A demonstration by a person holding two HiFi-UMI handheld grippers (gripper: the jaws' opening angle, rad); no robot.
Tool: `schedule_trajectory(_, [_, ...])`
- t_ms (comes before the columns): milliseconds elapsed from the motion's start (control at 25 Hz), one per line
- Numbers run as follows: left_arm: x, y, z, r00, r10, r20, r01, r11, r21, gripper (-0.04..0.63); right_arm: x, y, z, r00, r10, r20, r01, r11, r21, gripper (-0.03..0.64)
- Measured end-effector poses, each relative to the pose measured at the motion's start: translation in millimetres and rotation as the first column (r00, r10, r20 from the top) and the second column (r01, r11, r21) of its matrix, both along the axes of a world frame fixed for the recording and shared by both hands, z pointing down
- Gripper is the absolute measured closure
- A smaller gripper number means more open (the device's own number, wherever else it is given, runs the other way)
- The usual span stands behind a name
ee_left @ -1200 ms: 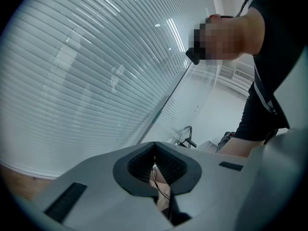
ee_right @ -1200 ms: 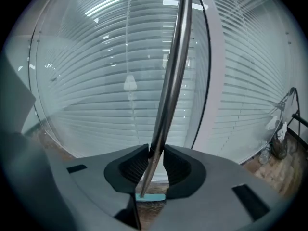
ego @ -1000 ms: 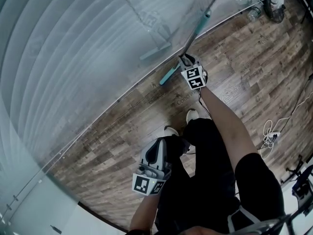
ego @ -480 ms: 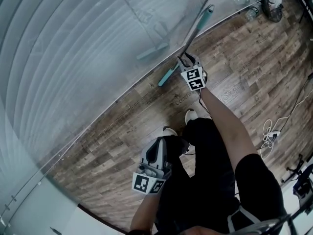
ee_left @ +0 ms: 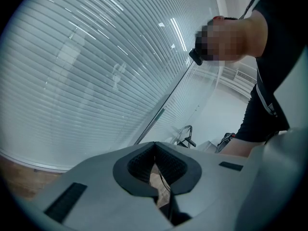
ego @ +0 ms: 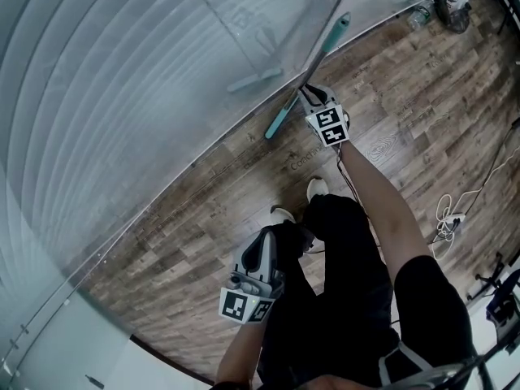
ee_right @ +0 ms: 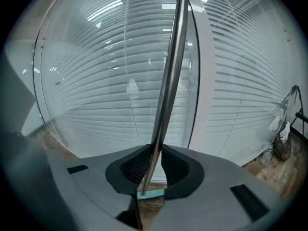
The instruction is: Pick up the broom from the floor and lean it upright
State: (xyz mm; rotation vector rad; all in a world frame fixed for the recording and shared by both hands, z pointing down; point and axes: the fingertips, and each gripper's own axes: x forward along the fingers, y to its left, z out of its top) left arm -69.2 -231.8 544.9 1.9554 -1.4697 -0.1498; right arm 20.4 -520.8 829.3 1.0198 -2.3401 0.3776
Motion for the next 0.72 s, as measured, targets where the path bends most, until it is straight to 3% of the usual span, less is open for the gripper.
schedule_trajectory(280, [-0.1,-9.9,-10.3,1.000,-0.007,-0.004,0.007,1.000,0.008,0.577,20.2,5.1,-5.9,0.998,-0.057,-0.010,0.056,0.996,-0.067,0.543])
schedule_trajectory(720, [-3.1,-21.0,-17.5,1.000,0.017,-0.005,-0.017,1.000,-0.008,0.577,59.7,30.3,-21.9,0.998,0.050,-0.031,-0.054,0.988,-0.141,0.549])
